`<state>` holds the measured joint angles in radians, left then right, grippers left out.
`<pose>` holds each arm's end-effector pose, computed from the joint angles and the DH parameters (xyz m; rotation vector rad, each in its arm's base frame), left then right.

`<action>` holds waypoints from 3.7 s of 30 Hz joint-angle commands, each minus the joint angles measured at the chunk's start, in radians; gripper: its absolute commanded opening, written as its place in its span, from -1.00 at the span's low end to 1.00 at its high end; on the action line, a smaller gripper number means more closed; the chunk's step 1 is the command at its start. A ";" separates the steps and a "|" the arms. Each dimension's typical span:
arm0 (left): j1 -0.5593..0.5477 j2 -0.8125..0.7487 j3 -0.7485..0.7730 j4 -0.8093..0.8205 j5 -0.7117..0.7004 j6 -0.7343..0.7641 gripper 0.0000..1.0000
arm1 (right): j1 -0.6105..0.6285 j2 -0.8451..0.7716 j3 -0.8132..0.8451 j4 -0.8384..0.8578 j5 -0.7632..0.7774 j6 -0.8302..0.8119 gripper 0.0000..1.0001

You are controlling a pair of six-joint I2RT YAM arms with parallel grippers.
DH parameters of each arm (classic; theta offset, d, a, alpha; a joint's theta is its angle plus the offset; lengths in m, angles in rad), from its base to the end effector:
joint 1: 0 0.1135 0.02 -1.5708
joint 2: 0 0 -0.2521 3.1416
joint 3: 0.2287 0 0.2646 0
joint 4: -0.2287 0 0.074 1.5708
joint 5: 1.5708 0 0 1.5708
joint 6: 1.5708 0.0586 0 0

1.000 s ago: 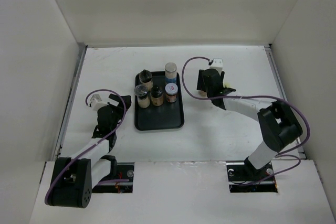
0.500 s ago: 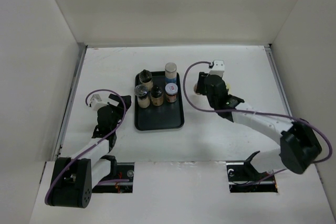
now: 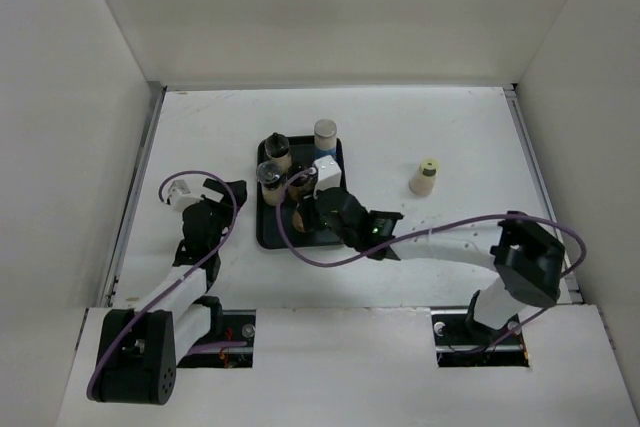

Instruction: Organize the condiment bottles

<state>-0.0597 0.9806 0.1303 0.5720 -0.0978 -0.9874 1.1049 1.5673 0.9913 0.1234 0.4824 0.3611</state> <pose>0.2220 -0.0075 0.1325 -0.9104 1.6636 -0.6344 0.1955 0.3283 0.2205 -0.4345 1.9505 0.4658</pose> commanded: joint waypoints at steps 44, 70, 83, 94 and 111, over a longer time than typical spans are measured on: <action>-0.007 -0.017 0.008 0.011 -0.020 0.009 1.00 | -0.653 -0.230 -0.223 0.018 0.252 0.027 0.70; -0.004 -0.030 0.008 0.011 -0.025 0.012 1.00 | -0.551 -0.180 -0.186 0.045 0.162 0.030 -0.14; -0.007 -0.025 0.011 0.005 -0.034 0.015 1.00 | -0.119 -0.146 -0.103 0.114 0.070 0.015 -0.12; 0.011 -0.056 0.022 -0.061 -0.056 0.039 1.00 | -0.064 0.086 0.020 0.173 0.059 -0.044 0.01; 0.024 0.010 0.077 -0.127 -0.042 0.050 1.00 | -0.053 -0.062 -0.045 0.206 0.071 -0.054 1.00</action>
<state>-0.0475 1.0000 0.1654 0.4389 -0.1345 -0.9497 1.0527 1.6249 0.9642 0.2417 0.5308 0.3119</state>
